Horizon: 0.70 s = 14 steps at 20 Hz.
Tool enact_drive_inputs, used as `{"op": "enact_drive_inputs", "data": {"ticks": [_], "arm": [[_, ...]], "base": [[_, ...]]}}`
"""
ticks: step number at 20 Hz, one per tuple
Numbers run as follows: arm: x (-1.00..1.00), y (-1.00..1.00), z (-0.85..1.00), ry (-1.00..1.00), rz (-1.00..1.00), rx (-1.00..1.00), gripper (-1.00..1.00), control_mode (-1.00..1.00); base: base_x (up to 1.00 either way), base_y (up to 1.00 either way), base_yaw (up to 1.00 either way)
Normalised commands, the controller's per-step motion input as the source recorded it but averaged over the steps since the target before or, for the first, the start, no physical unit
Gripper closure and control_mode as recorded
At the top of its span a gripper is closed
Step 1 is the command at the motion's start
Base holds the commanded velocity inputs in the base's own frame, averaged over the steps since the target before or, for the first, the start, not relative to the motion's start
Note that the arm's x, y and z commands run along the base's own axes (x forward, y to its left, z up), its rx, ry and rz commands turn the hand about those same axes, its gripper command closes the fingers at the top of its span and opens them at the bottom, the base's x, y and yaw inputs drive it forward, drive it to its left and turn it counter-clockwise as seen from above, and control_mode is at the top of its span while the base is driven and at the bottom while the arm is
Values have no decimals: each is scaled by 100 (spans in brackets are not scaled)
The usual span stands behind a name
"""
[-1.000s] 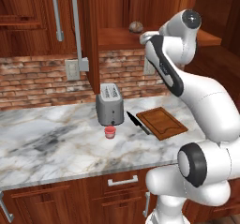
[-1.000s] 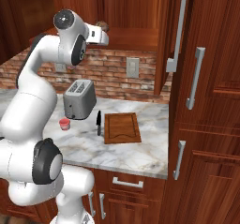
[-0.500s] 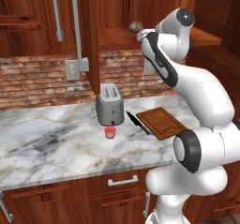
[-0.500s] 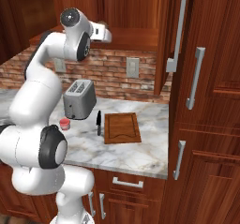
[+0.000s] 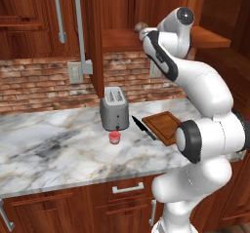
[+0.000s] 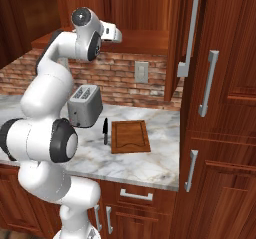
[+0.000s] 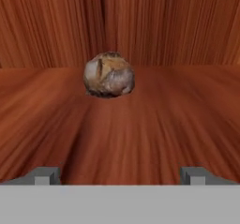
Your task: Pick the bread, place it on the cutting board, pick the jam, place it on the counter, and close the cabinet.
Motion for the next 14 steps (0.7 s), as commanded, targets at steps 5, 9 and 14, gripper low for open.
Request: {"op": "enact_drive_inputs", "data": {"ticks": [5,9,14], "arm": [[39,-2,0,0,0,0,-100,-100],[38,0,0,0,0,0,-100,-100],[41,0,4,0,0,0,-100,-100]], "base": [[0,0,0],[0,0,0],[0,0,0]]}}
